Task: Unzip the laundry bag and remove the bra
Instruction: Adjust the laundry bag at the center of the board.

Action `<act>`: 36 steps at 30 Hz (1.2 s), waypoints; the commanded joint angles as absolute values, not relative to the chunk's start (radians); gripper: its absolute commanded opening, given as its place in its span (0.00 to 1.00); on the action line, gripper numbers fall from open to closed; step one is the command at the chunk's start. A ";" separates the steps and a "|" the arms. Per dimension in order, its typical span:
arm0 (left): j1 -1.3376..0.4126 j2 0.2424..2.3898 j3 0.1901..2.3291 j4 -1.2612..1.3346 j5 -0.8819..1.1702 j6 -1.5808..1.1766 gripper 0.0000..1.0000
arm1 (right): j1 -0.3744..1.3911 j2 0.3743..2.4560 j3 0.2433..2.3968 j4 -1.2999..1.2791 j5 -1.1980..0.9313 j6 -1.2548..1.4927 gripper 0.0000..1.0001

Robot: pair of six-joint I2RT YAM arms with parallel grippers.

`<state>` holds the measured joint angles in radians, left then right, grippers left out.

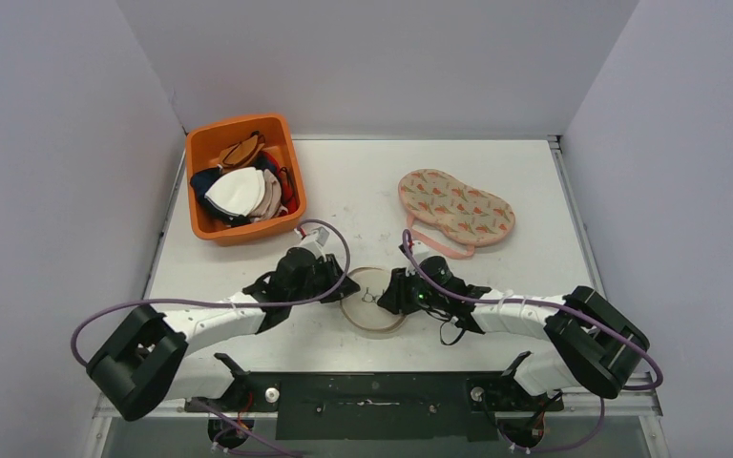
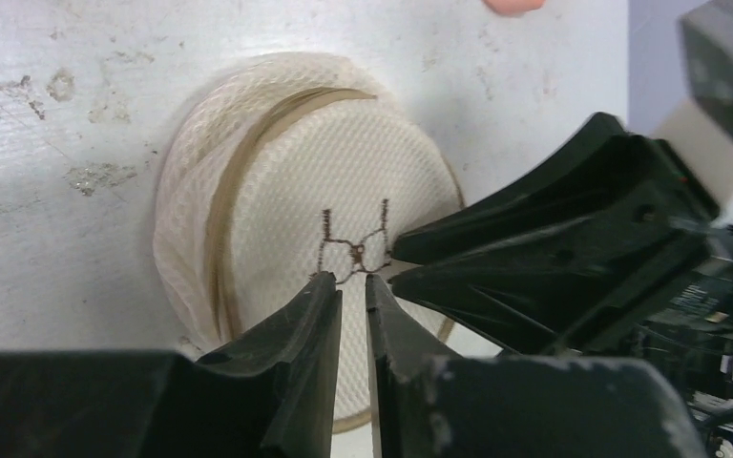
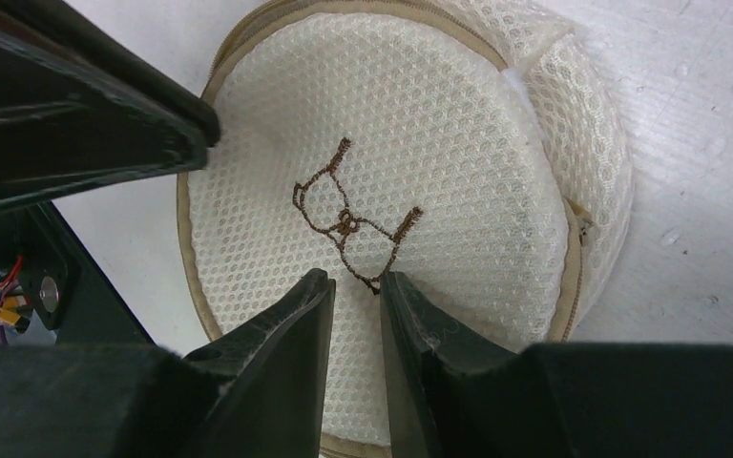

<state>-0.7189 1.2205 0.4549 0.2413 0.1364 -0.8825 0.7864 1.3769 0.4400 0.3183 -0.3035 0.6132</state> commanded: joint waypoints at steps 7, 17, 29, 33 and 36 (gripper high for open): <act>-0.711 1.389 0.391 0.456 0.114 -0.876 0.10 | 0.786 1.386 0.391 0.416 -0.272 0.595 0.26; -0.703 1.477 0.354 0.509 0.104 -0.869 0.10 | 0.779 1.438 0.343 0.477 -0.254 0.602 0.26; -0.685 1.526 0.290 0.570 0.094 -0.861 0.10 | 0.772 1.451 0.313 0.484 -0.240 0.597 0.26; -0.686 1.478 0.286 0.570 0.124 -0.871 0.13 | 0.773 1.396 0.333 0.448 -0.254 0.601 0.26; -0.688 1.394 0.307 0.512 0.130 -0.874 0.20 | 0.773 1.330 0.375 0.383 -0.270 0.588 0.29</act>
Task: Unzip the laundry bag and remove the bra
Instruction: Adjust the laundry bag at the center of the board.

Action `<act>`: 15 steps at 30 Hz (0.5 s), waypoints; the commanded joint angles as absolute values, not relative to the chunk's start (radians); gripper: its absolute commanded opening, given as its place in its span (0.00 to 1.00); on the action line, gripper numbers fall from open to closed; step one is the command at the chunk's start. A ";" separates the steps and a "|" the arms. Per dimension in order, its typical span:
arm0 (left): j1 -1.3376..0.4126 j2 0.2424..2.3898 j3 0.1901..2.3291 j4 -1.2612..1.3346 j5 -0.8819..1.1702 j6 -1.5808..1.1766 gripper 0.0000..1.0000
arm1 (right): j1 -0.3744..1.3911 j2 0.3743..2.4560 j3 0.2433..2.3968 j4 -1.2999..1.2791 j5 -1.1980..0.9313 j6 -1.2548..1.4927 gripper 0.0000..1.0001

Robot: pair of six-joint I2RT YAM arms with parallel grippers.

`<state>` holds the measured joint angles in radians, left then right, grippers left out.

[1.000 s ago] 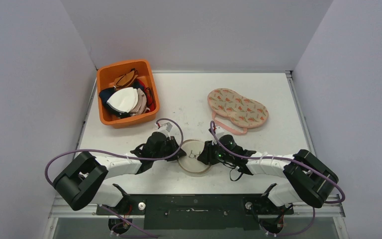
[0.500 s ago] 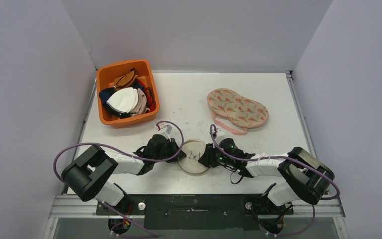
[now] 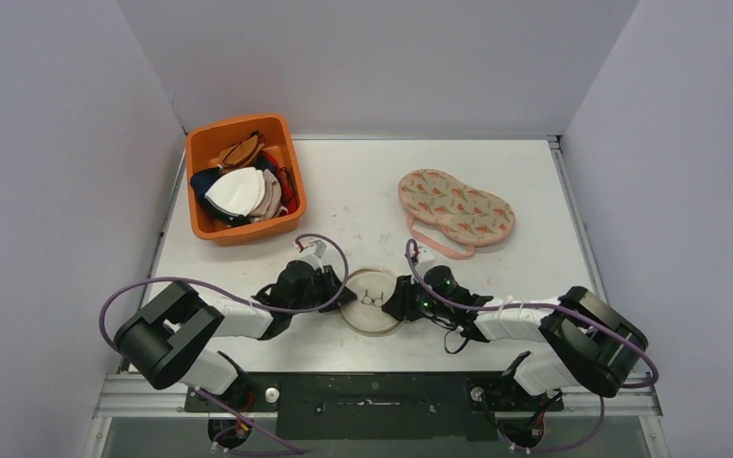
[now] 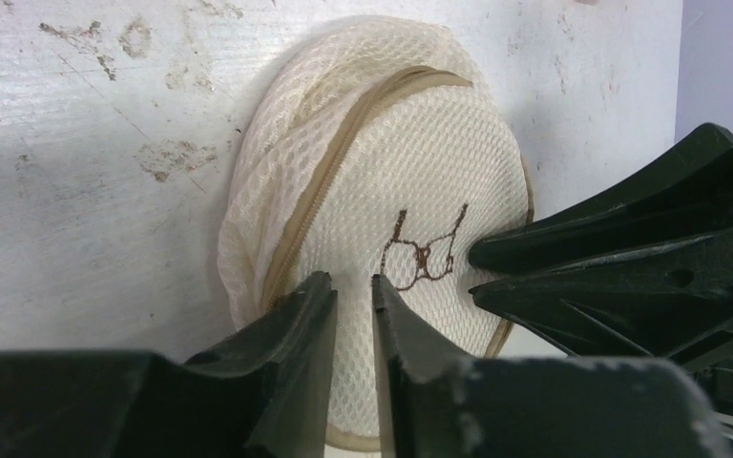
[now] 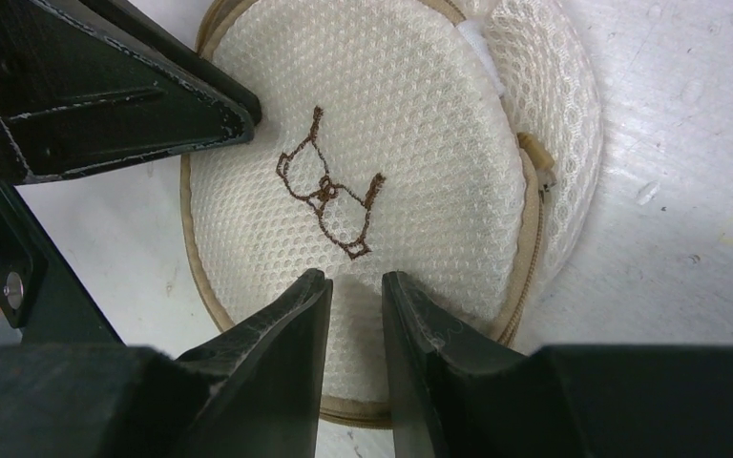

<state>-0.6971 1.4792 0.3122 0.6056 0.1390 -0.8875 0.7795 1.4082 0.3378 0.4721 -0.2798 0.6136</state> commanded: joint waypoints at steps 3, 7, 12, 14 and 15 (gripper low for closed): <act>-0.692 1.286 0.334 0.425 0.121 -0.869 0.29 | 0.776 1.270 0.424 0.298 -0.282 0.566 0.34; -0.692 1.157 0.365 0.310 0.109 -0.857 0.40 | 0.776 1.209 0.479 0.215 -0.305 0.528 0.44; -0.690 0.997 0.386 0.170 0.076 -0.844 0.46 | 0.770 1.104 0.516 0.108 -0.239 0.515 0.59; -0.689 0.932 0.381 0.118 0.045 -0.848 0.50 | 0.756 1.057 0.505 0.080 -0.168 0.533 0.66; -0.689 0.900 0.377 0.090 0.020 -0.855 0.54 | 0.744 1.035 0.492 0.076 -0.153 0.549 0.70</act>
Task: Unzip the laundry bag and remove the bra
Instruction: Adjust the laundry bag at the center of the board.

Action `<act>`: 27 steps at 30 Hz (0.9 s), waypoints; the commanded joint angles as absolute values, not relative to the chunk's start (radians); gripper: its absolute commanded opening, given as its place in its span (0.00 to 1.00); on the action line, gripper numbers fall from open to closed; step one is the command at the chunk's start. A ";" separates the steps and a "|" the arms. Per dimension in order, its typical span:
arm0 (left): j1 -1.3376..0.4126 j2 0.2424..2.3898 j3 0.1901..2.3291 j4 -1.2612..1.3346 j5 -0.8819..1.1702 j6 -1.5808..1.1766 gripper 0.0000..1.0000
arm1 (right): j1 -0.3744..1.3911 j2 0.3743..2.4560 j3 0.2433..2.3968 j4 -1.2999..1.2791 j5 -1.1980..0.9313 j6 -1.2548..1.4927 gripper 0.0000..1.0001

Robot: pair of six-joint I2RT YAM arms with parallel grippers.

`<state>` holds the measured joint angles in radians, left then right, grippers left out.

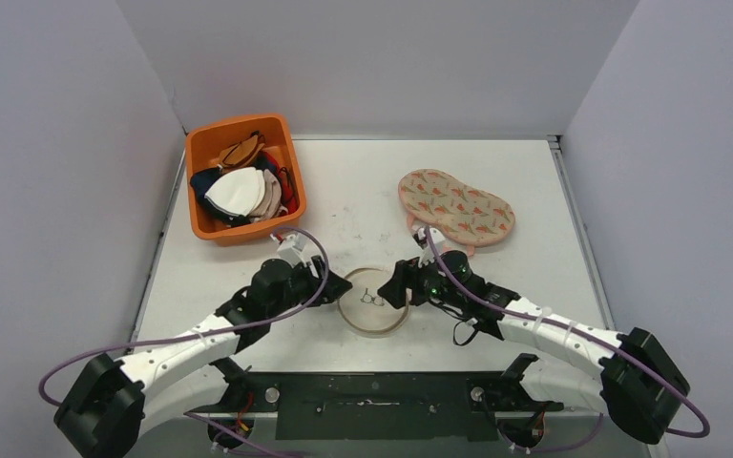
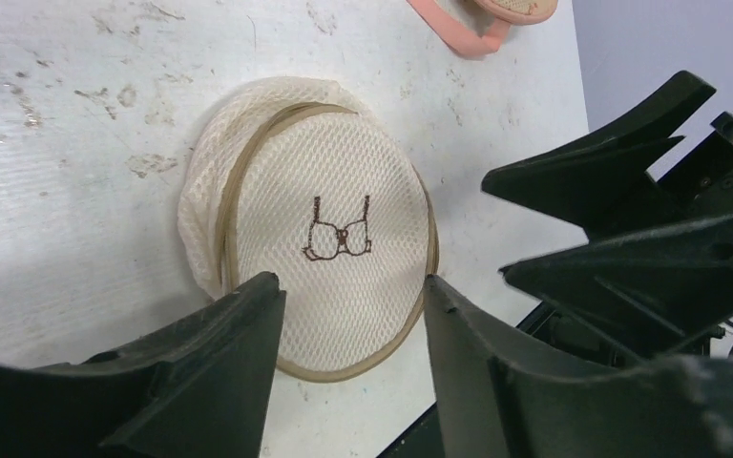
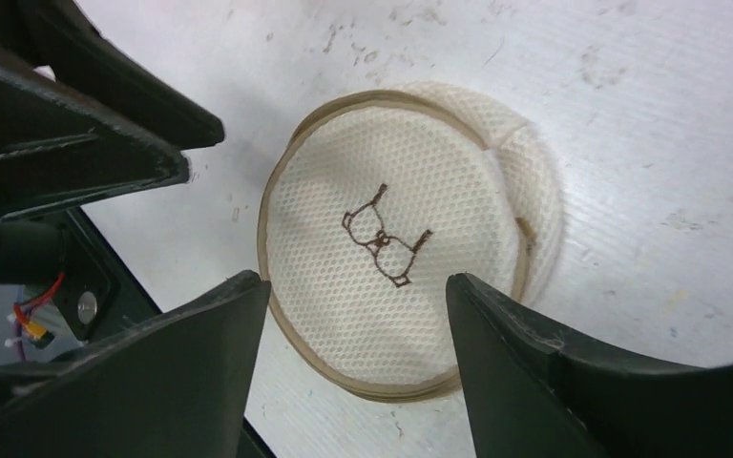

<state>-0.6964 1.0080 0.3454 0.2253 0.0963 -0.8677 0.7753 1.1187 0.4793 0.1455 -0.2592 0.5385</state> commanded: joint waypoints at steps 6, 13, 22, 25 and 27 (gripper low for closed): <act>-0.666 0.786 0.308 0.026 -0.048 -0.941 0.92 | 0.653 1.028 0.397 0.159 -0.215 0.648 0.77; -0.650 0.941 0.233 0.242 0.146 -0.944 0.96 | 0.644 1.087 0.345 0.242 -0.240 0.677 0.76; -0.649 1.208 0.320 0.358 0.180 -0.889 0.85 | 0.642 1.003 0.313 0.208 -0.223 0.685 0.75; -0.650 1.284 0.343 0.371 0.188 -0.879 0.77 | 0.642 0.971 0.305 0.176 -0.216 0.680 0.75; -0.653 1.322 0.349 0.374 0.180 -0.874 0.72 | 0.641 0.954 0.301 0.164 -0.210 0.675 0.75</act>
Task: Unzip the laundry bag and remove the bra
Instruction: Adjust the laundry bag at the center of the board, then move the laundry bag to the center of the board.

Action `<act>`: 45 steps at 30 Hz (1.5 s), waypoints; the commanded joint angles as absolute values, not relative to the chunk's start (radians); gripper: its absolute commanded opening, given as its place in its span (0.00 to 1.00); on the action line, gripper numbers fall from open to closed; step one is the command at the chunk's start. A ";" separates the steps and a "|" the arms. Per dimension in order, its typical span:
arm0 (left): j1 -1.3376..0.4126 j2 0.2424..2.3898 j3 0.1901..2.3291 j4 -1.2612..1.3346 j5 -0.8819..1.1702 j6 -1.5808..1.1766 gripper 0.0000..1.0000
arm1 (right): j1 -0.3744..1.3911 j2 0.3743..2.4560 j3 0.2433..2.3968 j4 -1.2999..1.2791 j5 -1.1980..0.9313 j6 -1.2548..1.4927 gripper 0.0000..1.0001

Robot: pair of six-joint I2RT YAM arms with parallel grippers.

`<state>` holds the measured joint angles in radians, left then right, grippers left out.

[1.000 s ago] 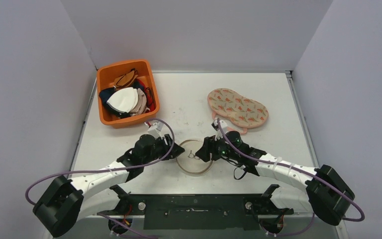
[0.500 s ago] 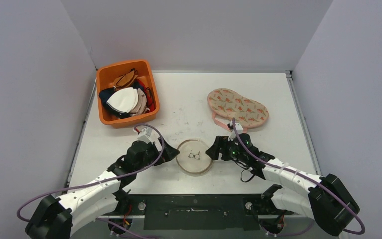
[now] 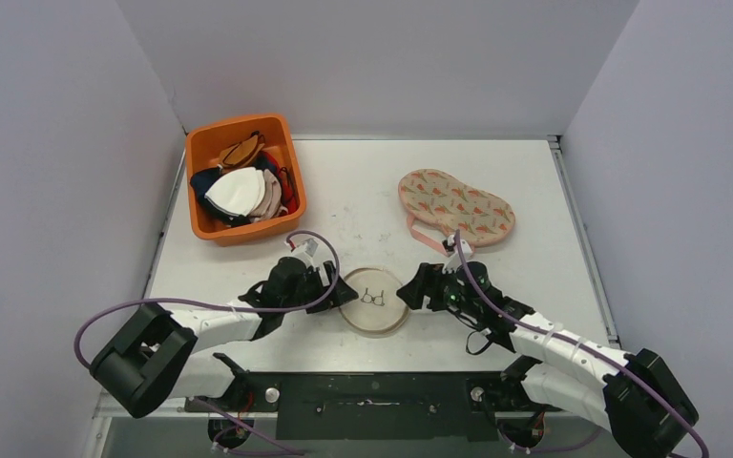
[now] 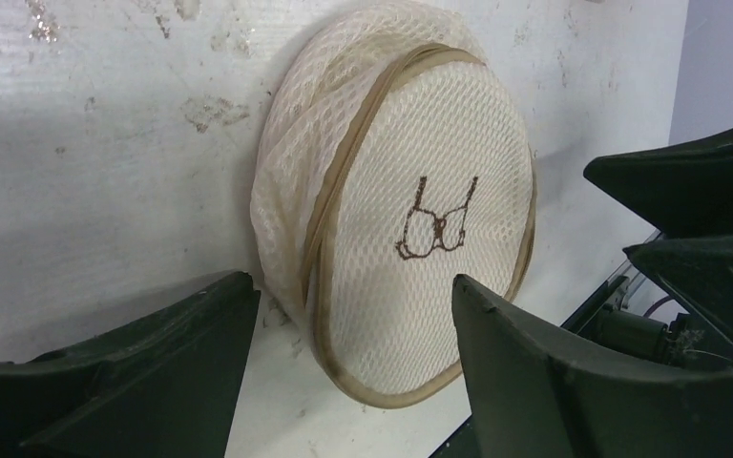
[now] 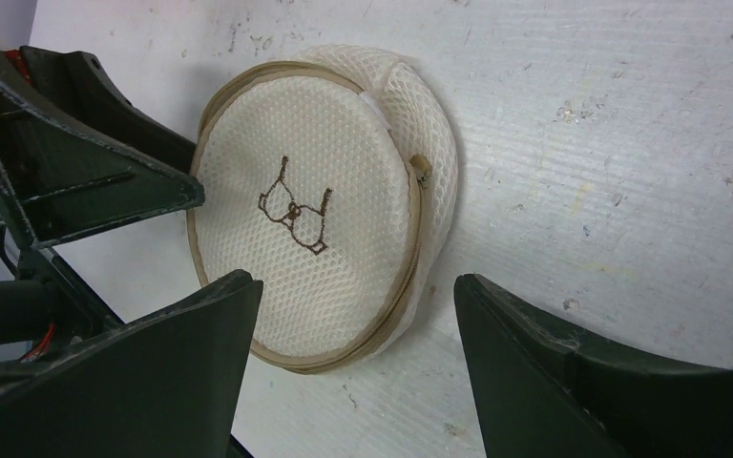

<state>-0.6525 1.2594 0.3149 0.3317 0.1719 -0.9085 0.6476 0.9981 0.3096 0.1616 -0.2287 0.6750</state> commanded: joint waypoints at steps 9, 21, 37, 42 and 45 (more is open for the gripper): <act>-0.653 1.415 0.362 0.386 0.132 -0.893 0.48 | 0.641 1.012 0.272 0.231 -0.234 0.697 0.75; -0.656 1.422 0.361 0.409 0.106 -0.931 0.42 | 0.643 1.234 0.265 0.351 -0.264 0.766 0.71; -0.671 1.441 0.370 0.424 0.081 -0.931 0.23 | 0.689 1.407 0.321 0.378 -0.193 0.801 0.36; -0.664 1.428 0.412 0.377 0.043 -0.936 0.25 | 0.678 1.482 0.365 0.424 -0.177 0.812 0.32; -0.655 1.402 0.434 0.316 0.014 -0.934 0.36 | 0.673 1.542 0.396 0.458 -0.185 0.825 0.27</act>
